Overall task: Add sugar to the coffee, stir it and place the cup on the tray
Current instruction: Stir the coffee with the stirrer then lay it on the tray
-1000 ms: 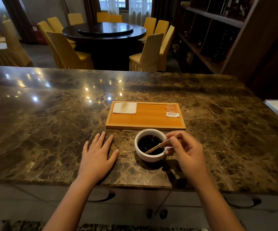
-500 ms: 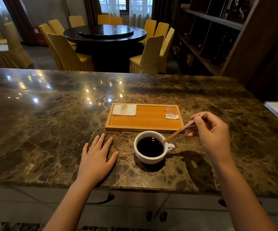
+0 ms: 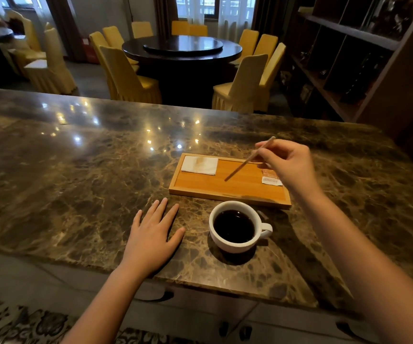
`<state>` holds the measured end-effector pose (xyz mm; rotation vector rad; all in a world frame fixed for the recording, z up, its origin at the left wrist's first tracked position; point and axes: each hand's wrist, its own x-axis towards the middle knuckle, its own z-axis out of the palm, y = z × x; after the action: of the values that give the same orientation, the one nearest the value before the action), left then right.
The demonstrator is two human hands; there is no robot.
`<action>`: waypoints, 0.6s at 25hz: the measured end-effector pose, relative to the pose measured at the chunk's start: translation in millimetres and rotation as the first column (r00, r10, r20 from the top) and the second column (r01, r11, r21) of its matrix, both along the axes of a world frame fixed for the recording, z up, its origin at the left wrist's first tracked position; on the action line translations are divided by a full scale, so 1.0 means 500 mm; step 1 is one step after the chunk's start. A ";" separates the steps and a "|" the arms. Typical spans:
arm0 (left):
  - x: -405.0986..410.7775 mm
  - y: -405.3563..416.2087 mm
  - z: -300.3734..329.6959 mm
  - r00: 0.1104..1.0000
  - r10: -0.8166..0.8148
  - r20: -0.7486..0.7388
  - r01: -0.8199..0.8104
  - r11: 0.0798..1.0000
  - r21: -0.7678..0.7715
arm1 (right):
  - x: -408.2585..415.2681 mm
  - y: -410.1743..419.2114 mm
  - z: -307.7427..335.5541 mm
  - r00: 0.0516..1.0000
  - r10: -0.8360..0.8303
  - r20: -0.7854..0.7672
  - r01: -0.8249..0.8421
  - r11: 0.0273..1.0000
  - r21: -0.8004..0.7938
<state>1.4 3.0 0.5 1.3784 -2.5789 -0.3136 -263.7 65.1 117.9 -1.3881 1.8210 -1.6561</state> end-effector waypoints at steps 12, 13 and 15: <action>-0.001 0.003 0.000 1.000 0.028 -0.012 -0.028 0.999 0.016 | 0.025 -0.224 -0.108 0.128 0.087 -0.988 -0.500 0.866 0.011; -0.001 0.003 0.001 0.999 0.030 -0.015 -0.030 0.999 0.017 | 0.025 -0.227 -0.114 0.089 0.100 -0.991 -0.526 0.849 0.038; -0.002 0.003 0.002 0.999 0.034 -0.012 -0.034 0.999 0.016 | 0.026 -0.232 -0.130 0.025 0.133 -0.991 -0.563 0.821 0.096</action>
<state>0.7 4.6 1.3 1.4200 -2.5456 -0.3361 -250.7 -50.8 52.9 -3.3648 1.2299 -0.5699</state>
